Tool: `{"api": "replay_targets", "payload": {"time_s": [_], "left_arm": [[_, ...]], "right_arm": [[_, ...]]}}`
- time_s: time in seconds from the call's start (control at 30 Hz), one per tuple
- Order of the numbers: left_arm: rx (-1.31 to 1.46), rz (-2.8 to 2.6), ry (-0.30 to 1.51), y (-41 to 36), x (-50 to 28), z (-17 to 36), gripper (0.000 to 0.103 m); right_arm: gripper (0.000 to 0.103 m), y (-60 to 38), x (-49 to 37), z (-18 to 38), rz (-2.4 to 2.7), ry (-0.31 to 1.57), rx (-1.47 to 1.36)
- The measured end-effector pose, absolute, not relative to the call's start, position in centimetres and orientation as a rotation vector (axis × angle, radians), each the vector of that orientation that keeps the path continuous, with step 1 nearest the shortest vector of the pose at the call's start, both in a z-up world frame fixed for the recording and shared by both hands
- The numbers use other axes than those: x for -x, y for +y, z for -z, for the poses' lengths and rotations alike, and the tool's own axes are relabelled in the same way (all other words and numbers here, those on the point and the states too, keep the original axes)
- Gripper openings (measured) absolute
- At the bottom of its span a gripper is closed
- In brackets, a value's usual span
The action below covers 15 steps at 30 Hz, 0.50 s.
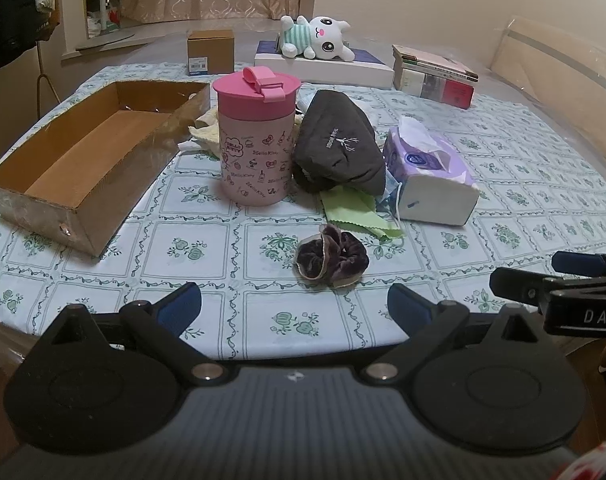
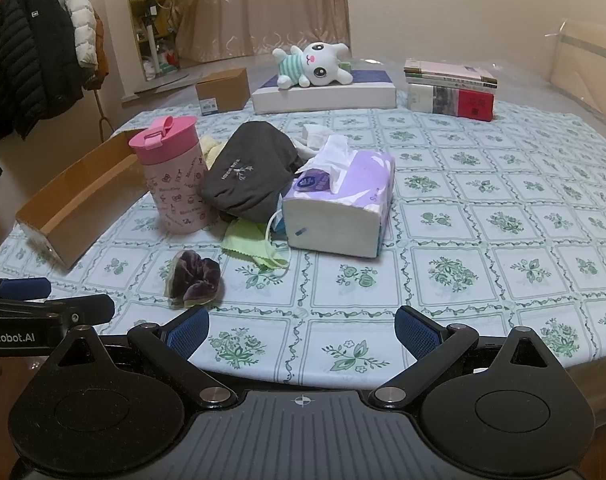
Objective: Organize soft objects
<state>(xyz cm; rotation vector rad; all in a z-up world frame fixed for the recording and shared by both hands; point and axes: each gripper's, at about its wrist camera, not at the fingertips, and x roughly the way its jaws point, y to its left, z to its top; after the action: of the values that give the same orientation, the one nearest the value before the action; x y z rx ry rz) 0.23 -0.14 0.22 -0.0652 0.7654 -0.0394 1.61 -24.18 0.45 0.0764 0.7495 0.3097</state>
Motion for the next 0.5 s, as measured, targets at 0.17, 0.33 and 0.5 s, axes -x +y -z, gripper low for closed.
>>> {"api": "replay_targets", "payload": {"time_s": [0.17, 0.33, 0.5], "left_arm": [[0.067, 0.042, 0.767, -0.11, -0.23, -0.24, 0.099], [0.075, 0.047, 0.772, -0.05, -0.23, -0.12, 0.099], [0.076, 0.049, 0.774, -0.07, -0.22, -0.03, 0.099]], "right_arm": [[0.099, -24.20, -1.62, -0.39, -0.310, 0.750, -0.077], [0.099, -24.28, -1.60, -0.27, -0.308, 0.752, -0.079], [0.099, -24.24, -1.49, -0.21, -0.306, 0.753, -0.081]]}}
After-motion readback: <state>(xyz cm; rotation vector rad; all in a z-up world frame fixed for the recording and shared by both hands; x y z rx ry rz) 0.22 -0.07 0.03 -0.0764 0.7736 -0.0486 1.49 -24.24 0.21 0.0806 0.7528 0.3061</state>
